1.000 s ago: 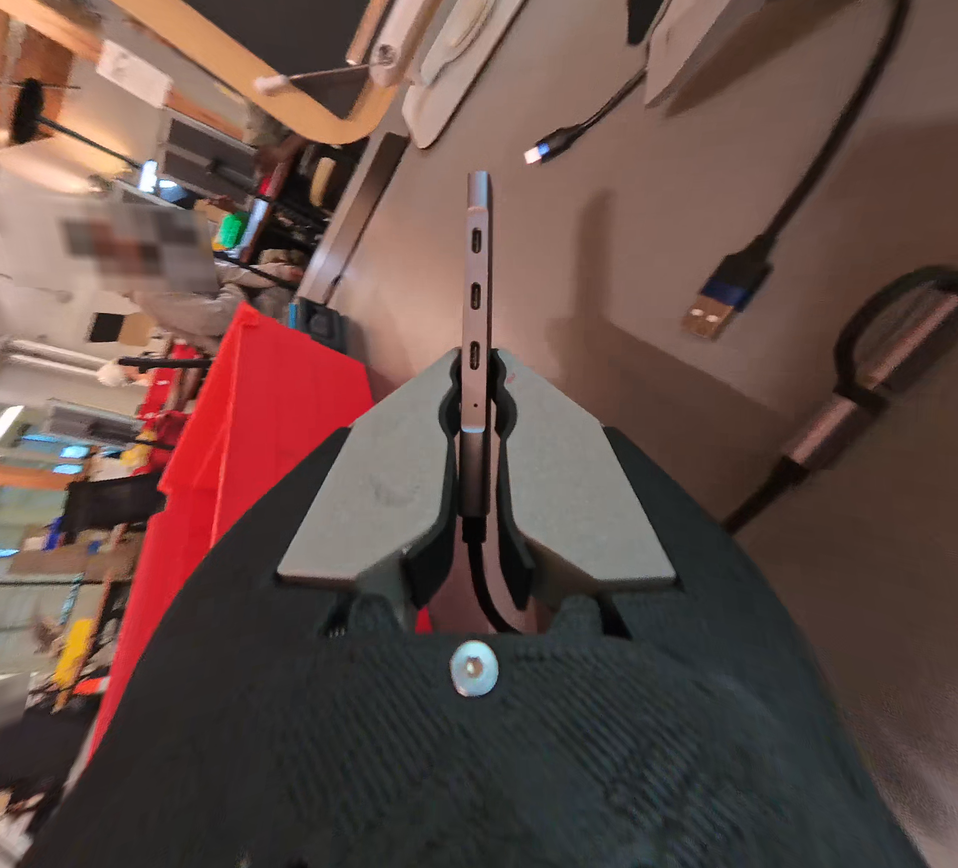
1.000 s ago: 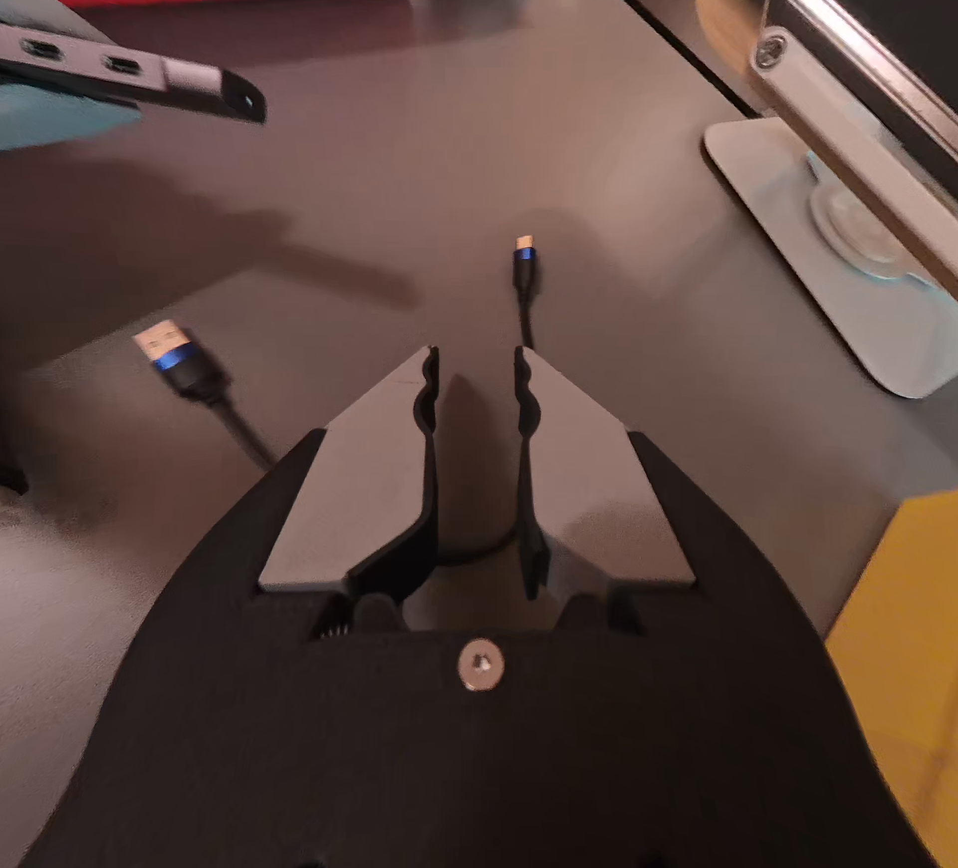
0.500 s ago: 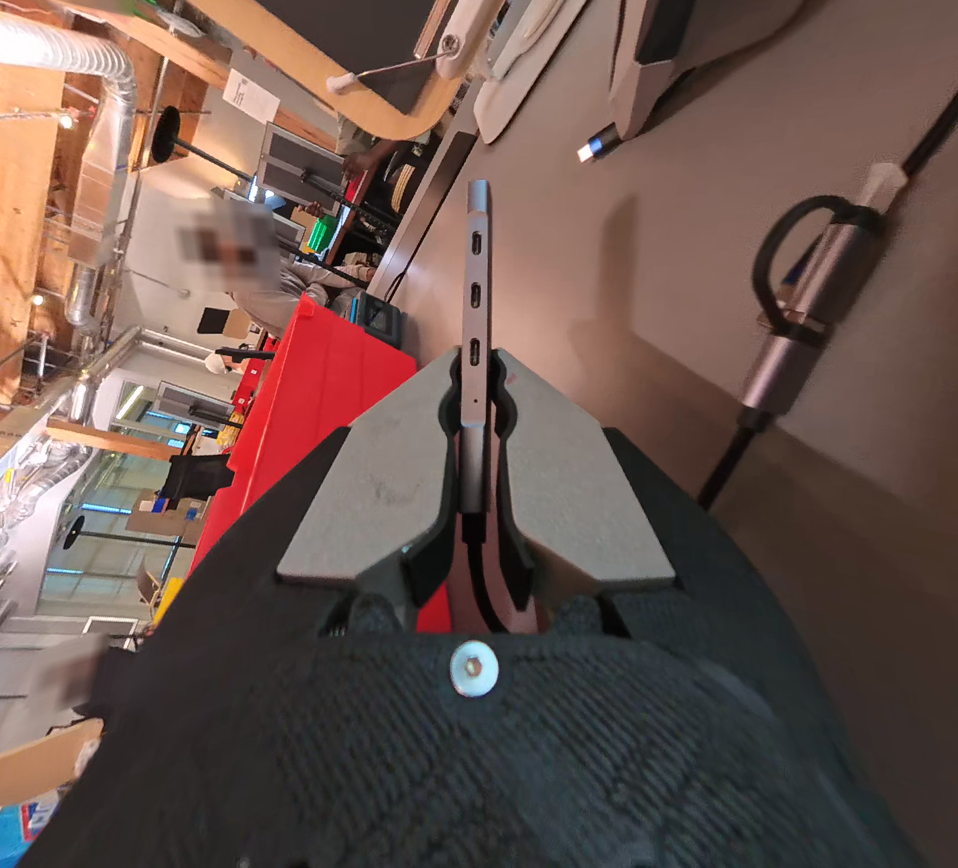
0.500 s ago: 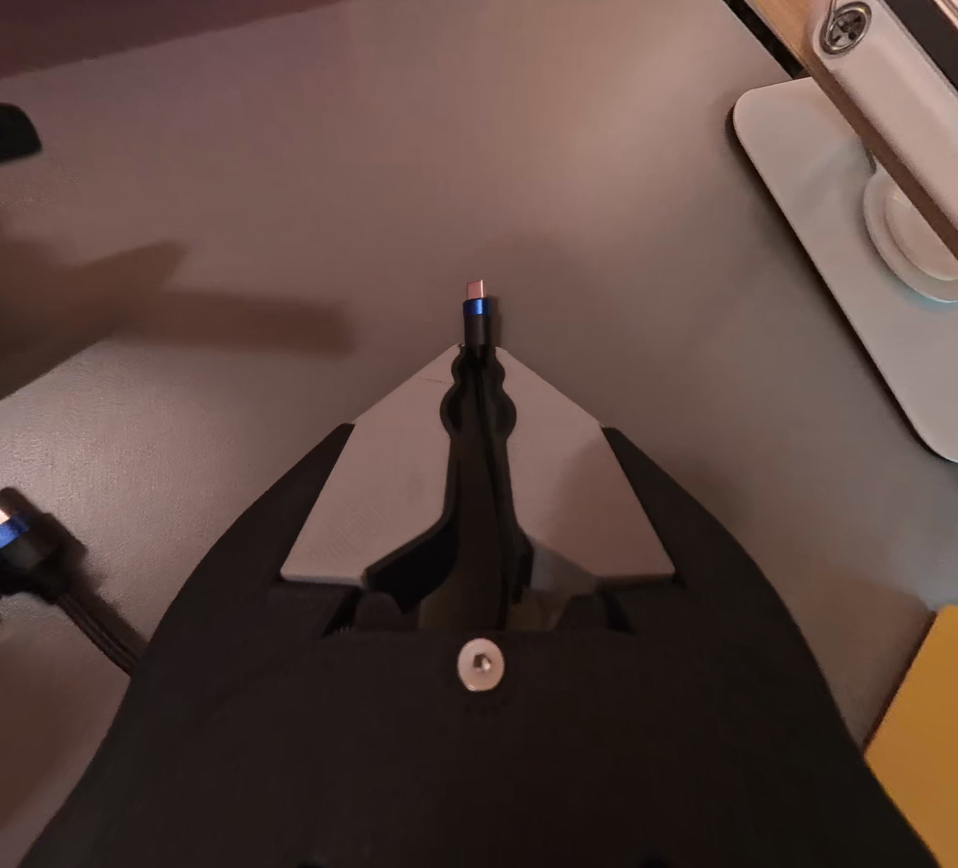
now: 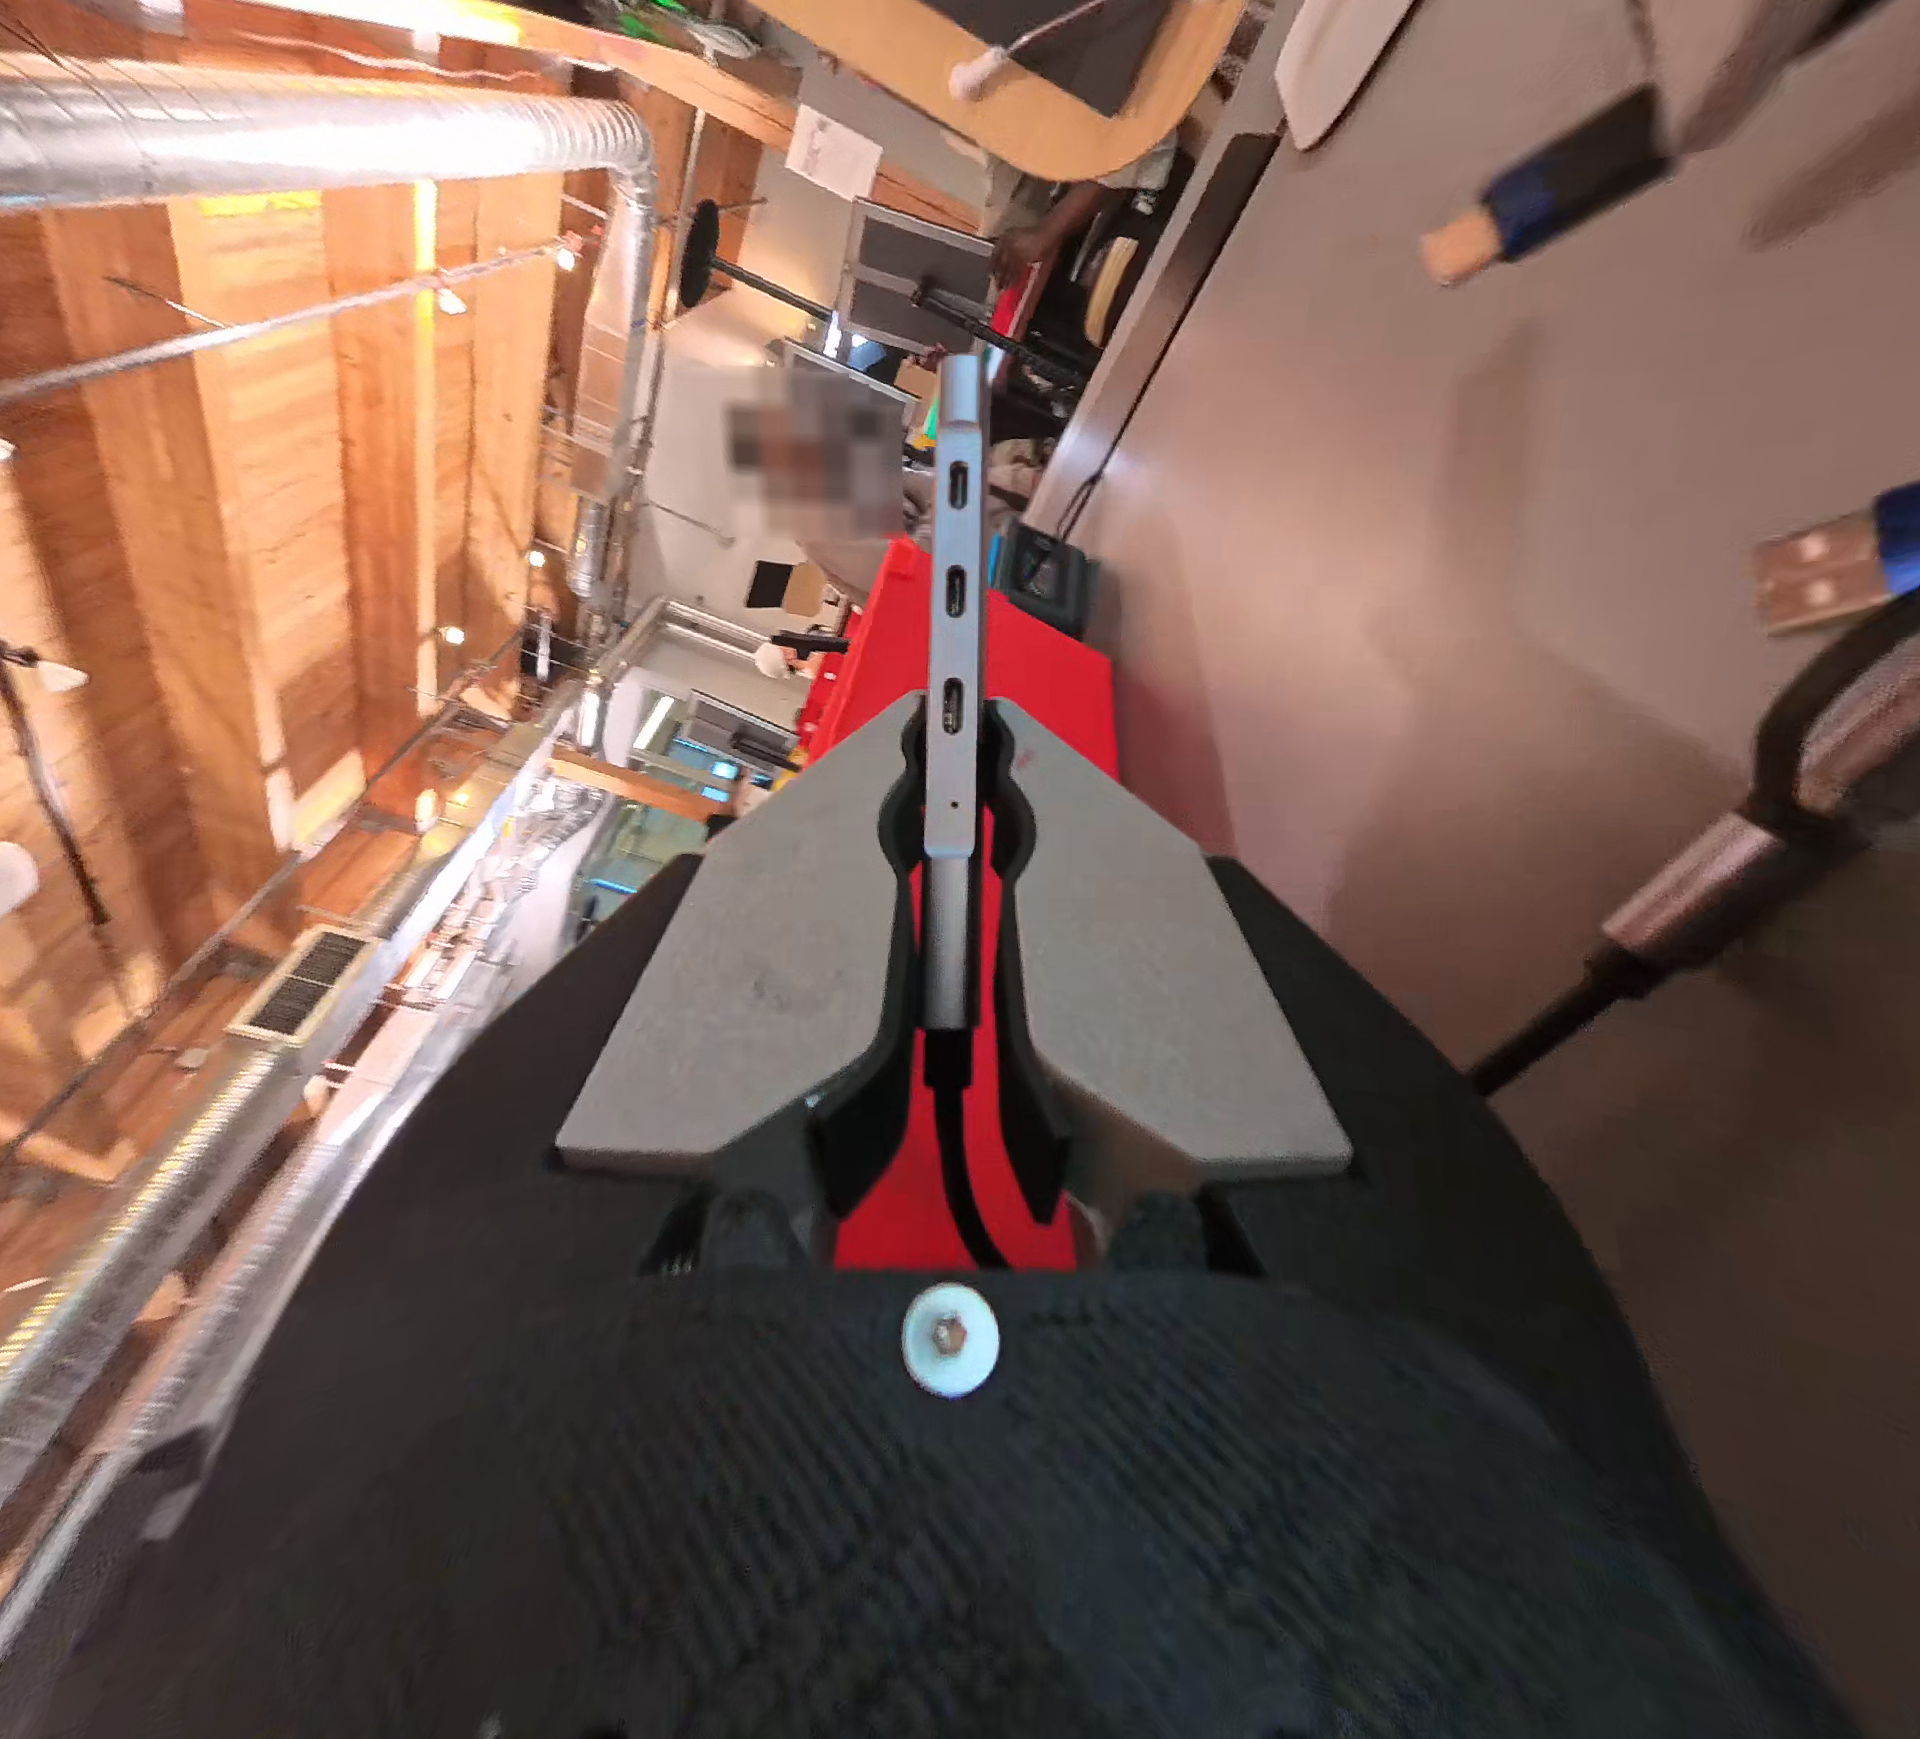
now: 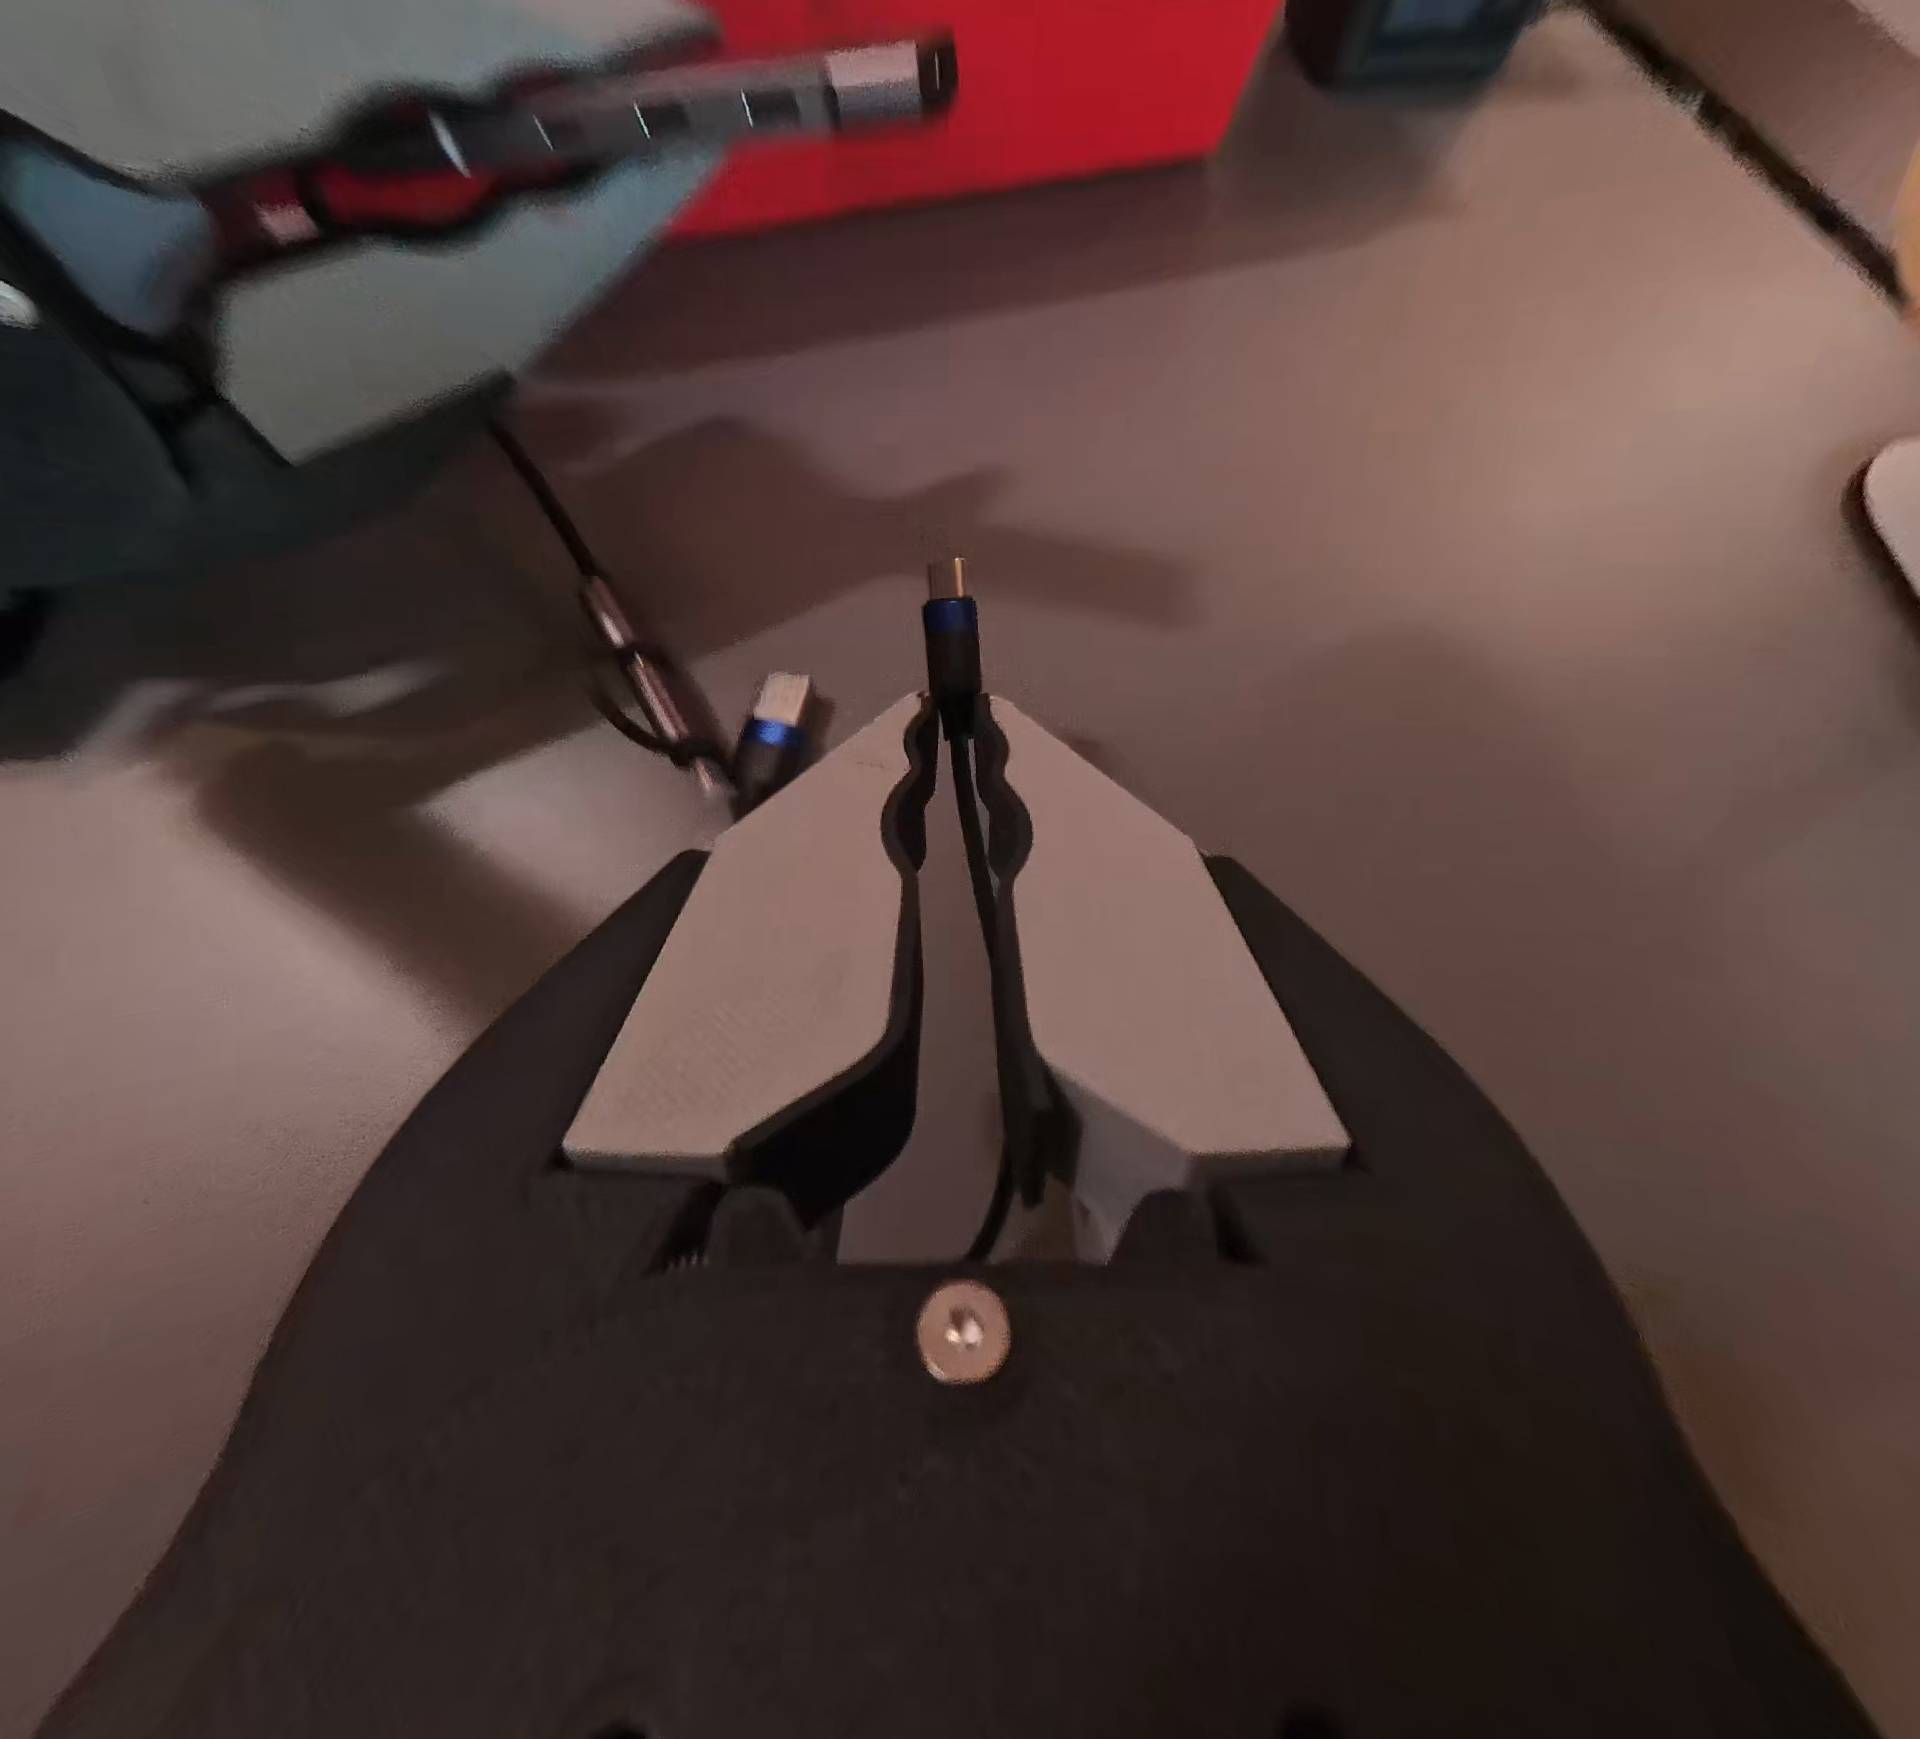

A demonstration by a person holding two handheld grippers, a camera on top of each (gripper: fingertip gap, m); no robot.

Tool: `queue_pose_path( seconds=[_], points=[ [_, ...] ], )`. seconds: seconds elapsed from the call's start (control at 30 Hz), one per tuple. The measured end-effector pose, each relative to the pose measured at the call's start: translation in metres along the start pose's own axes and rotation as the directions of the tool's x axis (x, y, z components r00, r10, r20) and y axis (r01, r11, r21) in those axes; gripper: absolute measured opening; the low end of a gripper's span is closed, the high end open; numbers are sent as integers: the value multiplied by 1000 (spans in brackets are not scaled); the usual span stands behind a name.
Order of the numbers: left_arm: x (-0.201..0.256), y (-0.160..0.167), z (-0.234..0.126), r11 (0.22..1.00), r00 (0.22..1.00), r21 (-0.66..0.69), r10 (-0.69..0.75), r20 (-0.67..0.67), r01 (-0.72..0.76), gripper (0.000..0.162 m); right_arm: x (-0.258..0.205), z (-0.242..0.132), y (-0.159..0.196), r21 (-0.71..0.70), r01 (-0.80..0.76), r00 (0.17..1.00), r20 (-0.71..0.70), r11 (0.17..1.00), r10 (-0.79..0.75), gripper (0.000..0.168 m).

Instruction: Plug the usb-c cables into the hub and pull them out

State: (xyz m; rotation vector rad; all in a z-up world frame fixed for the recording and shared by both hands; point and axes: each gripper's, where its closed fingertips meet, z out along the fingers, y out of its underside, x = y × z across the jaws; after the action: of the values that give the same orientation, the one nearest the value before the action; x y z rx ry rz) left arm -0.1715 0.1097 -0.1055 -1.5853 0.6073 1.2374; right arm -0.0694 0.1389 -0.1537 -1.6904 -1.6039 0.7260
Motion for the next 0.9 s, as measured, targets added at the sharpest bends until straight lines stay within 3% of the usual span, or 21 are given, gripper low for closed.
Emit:
queue_pose_path(
  seconds=[0.2, 0.3, 0.47, 0.57, 0.67, 0.77, 0.9],
  points=[
    [-8, -27, 1, 982, 986, 96, 154, 71, -160, 6, 13, 16, 33, -153, -58, 998, -47, 987, 51, 4],
    [-6, -33, 5, 982, 990, 124, 141, 3, -141, 6, 8, 7, 17, -79, -25, 1000, -19, 997, 23, 8],
    [2, -45, -8, 976, 977, 179, 150, -152, -122, 6, -14, -18, -34, 182, -112, 983, 163, 977, 83, 44],
    [11, -44, -19, 974, 962, 185, 172, -211, -133, 6, -17, -32, -47, 251, -188, 960, 252, 950, 123, 44],
    [21, -37, -30, 968, 943, 171, 222, -248, -183, 6, -21, -38, -52, 281, -155, 961, 264, 947, 79, 45],
    [29, -44, -46, 972, 934, 216, 159, -319, -92, 6, -42, -36, -53, 268, -179, 923, 378, 947, 68, 52],
    [21, -53, -63, 959, 920, 276, 50, -388, 64, 6, -62, -28, -43, 159, -252, 836, 532, 955, 132, 47]
  ],
)
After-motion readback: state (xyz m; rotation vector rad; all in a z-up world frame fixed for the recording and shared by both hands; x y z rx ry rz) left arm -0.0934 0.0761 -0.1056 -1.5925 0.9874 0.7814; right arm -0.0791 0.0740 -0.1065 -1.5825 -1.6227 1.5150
